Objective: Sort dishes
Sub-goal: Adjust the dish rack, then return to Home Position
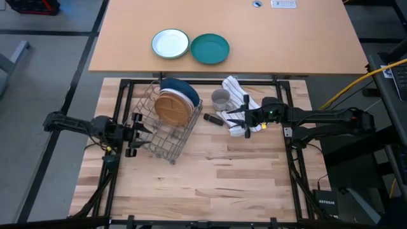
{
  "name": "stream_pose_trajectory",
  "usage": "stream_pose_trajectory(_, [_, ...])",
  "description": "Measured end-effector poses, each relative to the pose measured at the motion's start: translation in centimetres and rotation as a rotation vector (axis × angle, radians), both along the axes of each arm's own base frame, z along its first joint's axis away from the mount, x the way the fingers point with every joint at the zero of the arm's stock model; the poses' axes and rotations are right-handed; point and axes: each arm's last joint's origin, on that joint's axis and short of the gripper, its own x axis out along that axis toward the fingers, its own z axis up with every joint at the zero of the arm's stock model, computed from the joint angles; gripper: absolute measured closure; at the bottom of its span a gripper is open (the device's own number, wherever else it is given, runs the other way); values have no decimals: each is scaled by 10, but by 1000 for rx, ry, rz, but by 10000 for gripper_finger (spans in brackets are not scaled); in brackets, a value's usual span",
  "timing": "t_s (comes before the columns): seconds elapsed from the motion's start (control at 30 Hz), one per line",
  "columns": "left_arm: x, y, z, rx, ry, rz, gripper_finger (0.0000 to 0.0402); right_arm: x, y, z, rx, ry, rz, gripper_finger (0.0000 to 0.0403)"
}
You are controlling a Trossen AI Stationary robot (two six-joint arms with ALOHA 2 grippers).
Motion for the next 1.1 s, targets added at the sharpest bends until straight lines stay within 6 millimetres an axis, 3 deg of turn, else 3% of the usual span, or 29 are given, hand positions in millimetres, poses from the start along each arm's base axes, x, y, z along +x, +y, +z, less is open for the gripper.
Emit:
stream_pose_trajectory(0.8, [-1,28,4,68,-12,302,247,0,0,2,6,-18,7,265])
stream_pose_trajectory(1.1, [-5,28,4,36,-19,253,247,-1,1,-5,16,25,38,265])
